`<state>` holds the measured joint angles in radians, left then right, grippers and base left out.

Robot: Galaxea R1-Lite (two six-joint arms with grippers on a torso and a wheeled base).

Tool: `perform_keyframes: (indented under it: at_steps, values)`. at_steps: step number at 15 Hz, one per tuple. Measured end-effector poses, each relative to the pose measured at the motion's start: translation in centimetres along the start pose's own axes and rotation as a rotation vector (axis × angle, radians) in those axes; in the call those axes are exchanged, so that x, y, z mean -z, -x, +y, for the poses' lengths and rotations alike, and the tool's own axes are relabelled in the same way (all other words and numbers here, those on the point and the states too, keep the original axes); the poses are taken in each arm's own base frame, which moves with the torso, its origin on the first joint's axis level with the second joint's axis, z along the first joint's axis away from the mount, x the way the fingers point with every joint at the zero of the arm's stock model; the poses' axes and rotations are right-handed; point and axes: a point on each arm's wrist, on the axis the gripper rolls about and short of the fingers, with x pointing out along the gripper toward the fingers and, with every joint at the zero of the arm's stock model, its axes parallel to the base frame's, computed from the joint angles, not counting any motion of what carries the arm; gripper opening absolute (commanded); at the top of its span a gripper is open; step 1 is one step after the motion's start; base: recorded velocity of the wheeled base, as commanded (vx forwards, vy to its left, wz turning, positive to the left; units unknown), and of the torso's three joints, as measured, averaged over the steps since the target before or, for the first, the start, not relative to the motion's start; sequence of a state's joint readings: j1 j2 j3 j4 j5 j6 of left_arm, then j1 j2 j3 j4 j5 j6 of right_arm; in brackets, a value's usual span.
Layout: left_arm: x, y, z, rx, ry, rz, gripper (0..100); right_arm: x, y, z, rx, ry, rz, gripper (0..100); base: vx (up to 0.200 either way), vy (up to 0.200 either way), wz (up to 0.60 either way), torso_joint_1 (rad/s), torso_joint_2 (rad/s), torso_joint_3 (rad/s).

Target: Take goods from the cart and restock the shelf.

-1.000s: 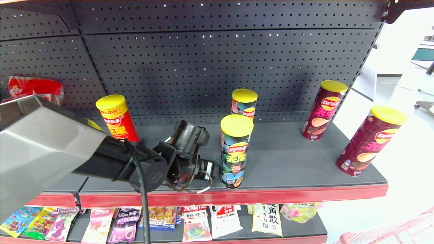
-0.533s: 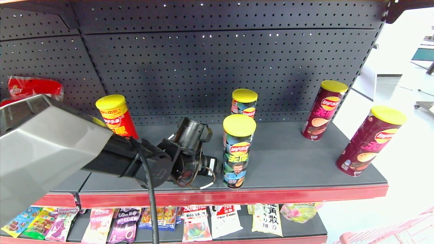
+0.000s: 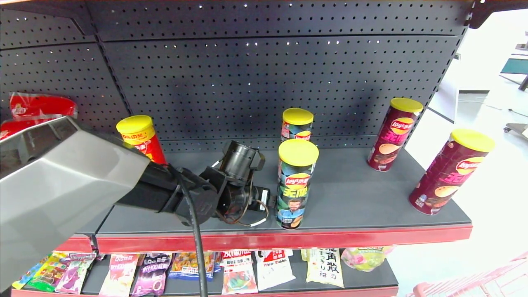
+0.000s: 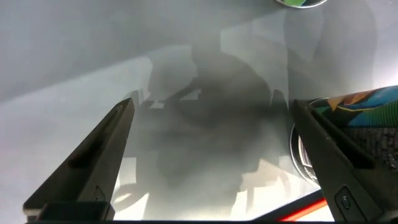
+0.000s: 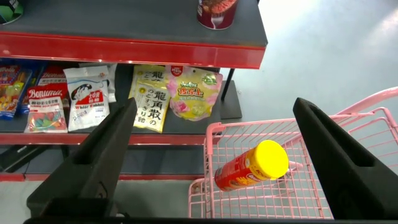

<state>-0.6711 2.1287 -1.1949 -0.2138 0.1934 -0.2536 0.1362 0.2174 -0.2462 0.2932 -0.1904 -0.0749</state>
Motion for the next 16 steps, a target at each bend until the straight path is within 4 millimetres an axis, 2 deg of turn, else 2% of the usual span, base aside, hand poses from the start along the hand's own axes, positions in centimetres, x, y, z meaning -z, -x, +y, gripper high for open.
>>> perform_keyframes:
  at_steps: [6,11,16]
  values:
    - [0.5,-0.1,0.1,-0.02,-0.002,0.014,100,0.0,0.0,0.0,0.0,0.0,0.0,100,0.0,0.0,0.0,0.0,0.0,0.0]
    - [1.5,1.2,0.6,-0.019,-0.008,0.045,100,0.0,0.0,0.0,0.0,0.0,0.0,100,0.0,0.0,0.0,0.0,0.0,0.0]
    - [1.4,1.5,0.0,-0.004,-0.015,0.034,100,0.0,0.0,0.0,0.0,0.0,0.0,100,0.0,0.0,0.0,0.0,0.0,0.0]
